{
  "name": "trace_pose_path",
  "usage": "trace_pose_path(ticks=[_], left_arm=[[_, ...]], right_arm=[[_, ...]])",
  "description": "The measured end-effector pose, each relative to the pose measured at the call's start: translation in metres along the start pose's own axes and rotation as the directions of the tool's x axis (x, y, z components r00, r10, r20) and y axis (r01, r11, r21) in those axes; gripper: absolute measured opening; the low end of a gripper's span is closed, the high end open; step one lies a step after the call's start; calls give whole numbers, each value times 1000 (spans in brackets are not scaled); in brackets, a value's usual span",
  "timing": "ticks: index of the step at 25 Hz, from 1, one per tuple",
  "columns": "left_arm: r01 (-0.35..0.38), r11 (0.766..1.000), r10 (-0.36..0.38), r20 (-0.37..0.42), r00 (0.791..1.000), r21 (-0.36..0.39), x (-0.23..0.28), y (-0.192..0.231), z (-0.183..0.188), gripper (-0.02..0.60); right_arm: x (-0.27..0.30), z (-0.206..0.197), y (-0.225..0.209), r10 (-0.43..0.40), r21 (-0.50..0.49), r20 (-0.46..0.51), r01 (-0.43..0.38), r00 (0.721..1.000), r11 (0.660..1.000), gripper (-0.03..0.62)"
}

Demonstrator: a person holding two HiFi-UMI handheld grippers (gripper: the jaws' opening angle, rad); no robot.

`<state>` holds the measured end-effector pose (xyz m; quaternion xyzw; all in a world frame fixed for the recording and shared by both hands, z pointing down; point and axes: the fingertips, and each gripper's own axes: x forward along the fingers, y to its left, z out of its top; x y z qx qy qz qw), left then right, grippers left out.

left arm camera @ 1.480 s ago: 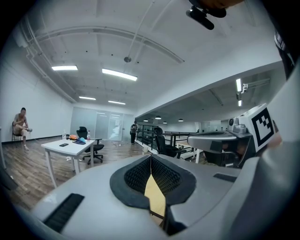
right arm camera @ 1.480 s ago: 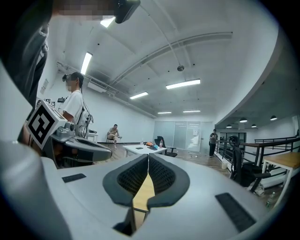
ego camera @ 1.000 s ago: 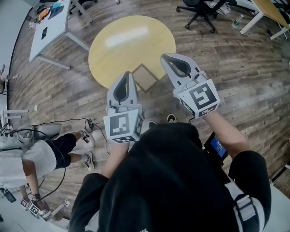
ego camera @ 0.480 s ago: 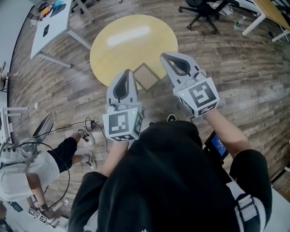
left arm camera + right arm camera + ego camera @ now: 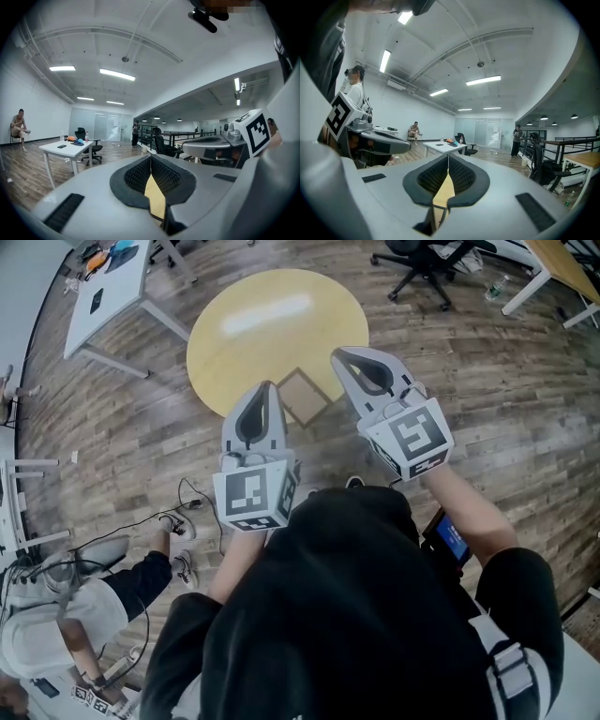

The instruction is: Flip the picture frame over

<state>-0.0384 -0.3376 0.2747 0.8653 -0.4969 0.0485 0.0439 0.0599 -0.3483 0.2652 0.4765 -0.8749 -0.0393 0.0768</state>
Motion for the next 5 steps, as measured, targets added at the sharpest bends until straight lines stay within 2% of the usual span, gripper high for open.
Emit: trace_pose_path(ticks=[5], left_arm=[[-1, 1000, 1, 10, 1000, 12, -10, 1, -6, 23]], right_arm=[[-1, -9, 12, 2, -11, -10, -2, 1000, 1000, 20]])
